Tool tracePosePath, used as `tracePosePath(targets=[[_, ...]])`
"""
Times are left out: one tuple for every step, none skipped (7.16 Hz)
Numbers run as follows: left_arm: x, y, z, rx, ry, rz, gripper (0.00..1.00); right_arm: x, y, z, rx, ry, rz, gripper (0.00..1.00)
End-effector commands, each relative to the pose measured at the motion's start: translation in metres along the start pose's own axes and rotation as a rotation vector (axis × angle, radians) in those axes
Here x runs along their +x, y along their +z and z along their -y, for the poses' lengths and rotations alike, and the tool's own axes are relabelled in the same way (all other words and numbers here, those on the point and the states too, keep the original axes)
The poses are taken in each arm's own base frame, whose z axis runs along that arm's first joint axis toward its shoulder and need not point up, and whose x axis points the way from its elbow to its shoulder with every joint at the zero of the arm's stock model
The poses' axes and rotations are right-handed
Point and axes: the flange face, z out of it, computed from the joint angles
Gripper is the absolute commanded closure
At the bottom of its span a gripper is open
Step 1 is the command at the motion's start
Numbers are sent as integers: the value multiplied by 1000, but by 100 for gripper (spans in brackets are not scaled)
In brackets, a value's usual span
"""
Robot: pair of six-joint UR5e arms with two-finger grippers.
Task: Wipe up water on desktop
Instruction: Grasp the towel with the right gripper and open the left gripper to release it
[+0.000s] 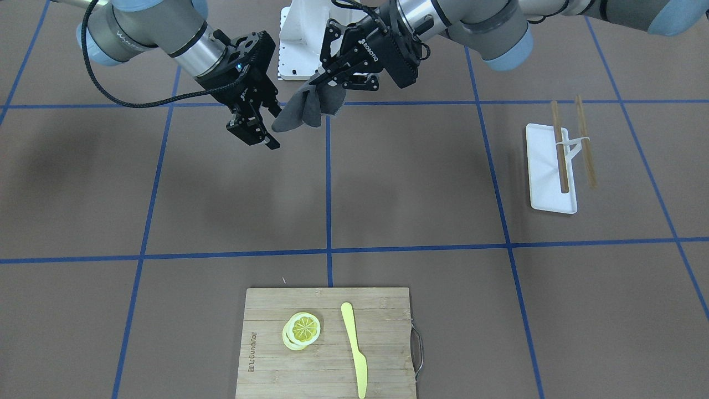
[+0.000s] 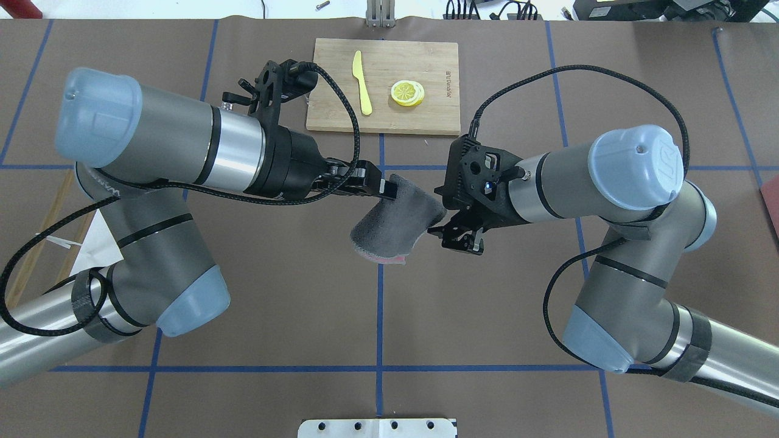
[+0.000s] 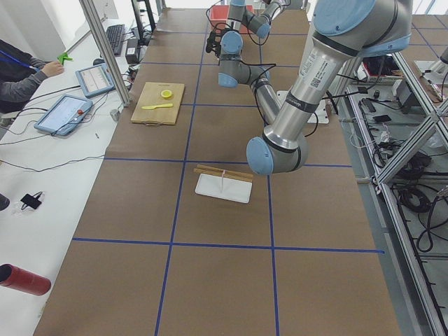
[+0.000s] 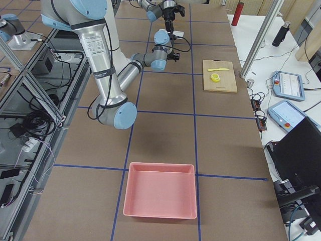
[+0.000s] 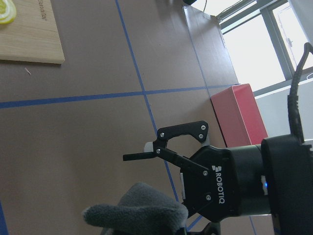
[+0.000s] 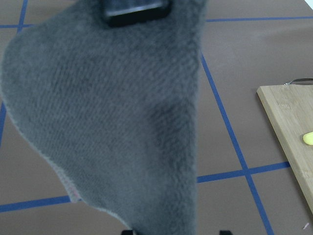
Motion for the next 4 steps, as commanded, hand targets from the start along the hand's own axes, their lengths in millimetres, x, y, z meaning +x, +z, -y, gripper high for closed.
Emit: tracePosePath(targets=[[0, 0, 0, 0, 0, 0, 100, 1, -3, -2, 0, 15, -1, 100], [-1, 1, 0, 0, -1, 2, 100, 1, -3, -3, -3, 18, -2, 100], [-1, 1, 0, 0, 1, 2, 100, 1, -2, -7, -10, 28, 1, 100], [-1, 1, 0, 0, 2, 2, 100, 2, -3, -7, -10, 38, -1, 100]])
